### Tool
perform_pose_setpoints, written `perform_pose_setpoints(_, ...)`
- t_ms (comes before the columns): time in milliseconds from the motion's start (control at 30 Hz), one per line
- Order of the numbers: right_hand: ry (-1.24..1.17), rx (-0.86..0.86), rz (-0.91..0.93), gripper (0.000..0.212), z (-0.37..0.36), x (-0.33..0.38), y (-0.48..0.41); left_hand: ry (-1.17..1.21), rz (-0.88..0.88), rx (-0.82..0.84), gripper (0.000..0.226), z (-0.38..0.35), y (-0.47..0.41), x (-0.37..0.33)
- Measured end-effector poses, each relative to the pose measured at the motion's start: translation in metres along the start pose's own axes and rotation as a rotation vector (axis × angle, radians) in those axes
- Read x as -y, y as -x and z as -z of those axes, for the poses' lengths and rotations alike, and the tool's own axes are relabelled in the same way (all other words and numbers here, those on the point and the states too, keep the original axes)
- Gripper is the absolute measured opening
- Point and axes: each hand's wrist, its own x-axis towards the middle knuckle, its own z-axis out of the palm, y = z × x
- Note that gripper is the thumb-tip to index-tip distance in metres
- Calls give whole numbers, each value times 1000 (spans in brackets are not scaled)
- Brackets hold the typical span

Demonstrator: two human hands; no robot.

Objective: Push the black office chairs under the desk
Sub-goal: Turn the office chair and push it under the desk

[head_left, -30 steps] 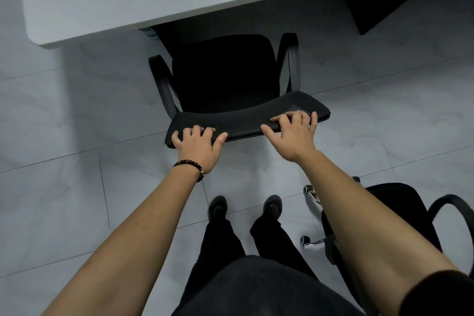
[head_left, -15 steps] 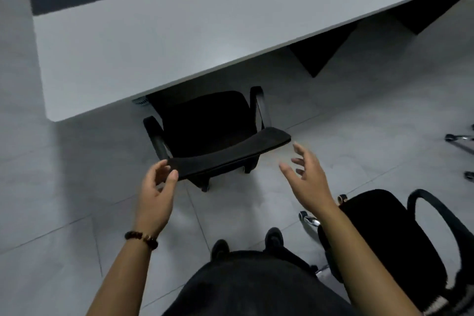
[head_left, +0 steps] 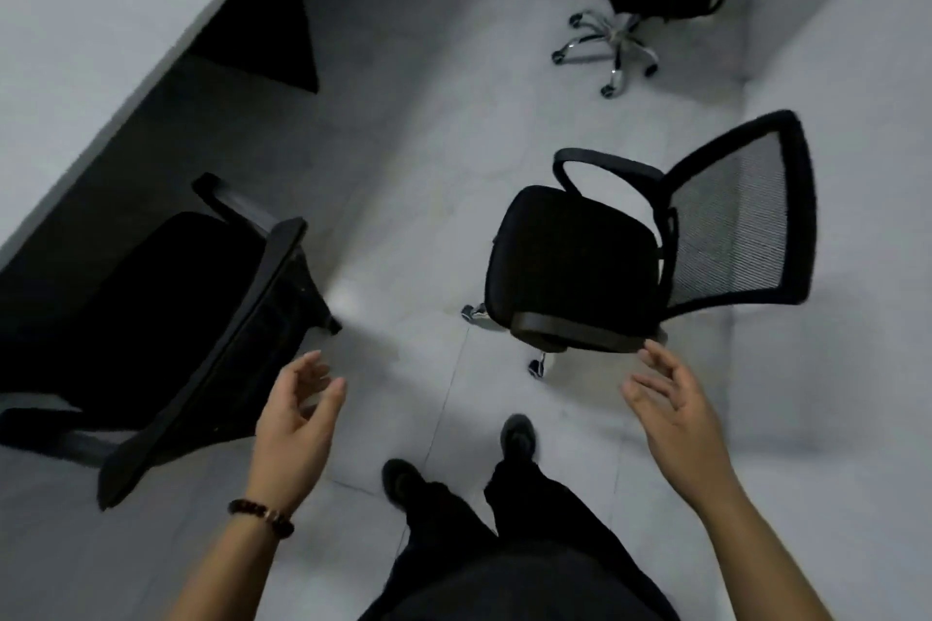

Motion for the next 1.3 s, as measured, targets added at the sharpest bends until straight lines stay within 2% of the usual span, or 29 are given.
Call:
perform_pose_setpoints(167,-110,-176,53,52,79,-25,9,-7,-231,93,37,-78,2,-78)
perform_pose_setpoints(333,-168,-222,120,53,165,-76,2,-17,-368,121,35,-179,48,-131)
perform_pose_setpoints(533,-187,-196,94,52,287,-153,-13,24,-277,98,33,-315,132,-141)
perform_pose_setpoints(667,-180,-174,67,54,352,-174,-37,-20,-255,151,32,-383,169,-155)
perform_pose_setpoints(900,-163,-110,93,51,407,-170,-120,-65,-263,92,34,-451,145,-188)
perform_pose_setpoints(1067,-103,-78,102,50,429,-158,-204,-25,-149,61,35,-504,97,-193)
perform_pose_setpoints(1167,-20,-46,109,51,452,-134,-267,59,-72,55,34,-539,55,-217)
perform_pose_setpoints(1300,28,-31,226,49,481,-70,-346,112,-124,6,37,-572,10,-279)
